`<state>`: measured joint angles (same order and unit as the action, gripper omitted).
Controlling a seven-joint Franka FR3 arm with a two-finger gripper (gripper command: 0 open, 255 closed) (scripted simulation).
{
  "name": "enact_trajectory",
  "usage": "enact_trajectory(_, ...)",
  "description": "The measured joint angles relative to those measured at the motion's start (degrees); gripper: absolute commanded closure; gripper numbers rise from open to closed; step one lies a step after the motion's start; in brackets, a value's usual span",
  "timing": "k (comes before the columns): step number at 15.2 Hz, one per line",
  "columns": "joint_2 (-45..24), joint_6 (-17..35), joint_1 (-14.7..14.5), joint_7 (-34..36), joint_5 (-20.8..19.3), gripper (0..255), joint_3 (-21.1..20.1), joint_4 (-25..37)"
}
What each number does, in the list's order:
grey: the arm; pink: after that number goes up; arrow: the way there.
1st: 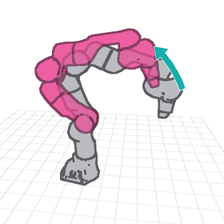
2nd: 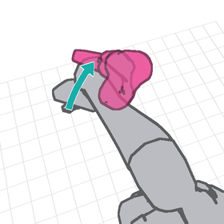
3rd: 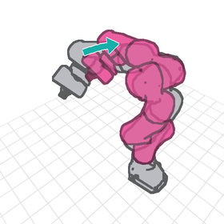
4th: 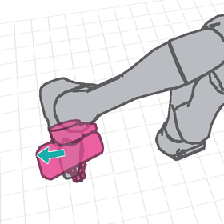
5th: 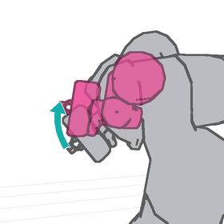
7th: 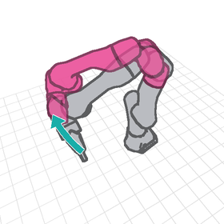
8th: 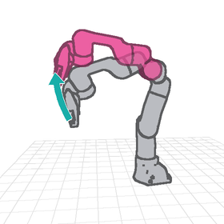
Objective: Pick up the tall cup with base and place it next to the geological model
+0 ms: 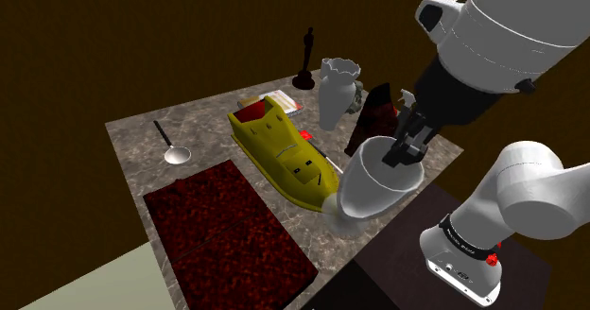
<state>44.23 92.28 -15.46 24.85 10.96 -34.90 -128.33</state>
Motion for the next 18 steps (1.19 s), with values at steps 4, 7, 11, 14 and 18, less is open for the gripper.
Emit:
enact_trajectory(4,0.6,2.8,-0.4,0.2,0.7,255,-0.7,-3.4)
enact_trajectory(7,0.8,4.9,-0.7,0.4,1.2,255,-1.3,-5.7)
enact_trajectory(11,1.2,7.5,-1.2,0.8,2.1,255,-2.3,-8.7)
enact_trajectory(14,1.4,9.8,-1.5,0.9,2.7,255,-3.0,-11.1)
enact_trajectory(18,0.8,12.8,-1.6,1.4,3.4,255,-4.4,-13.6)
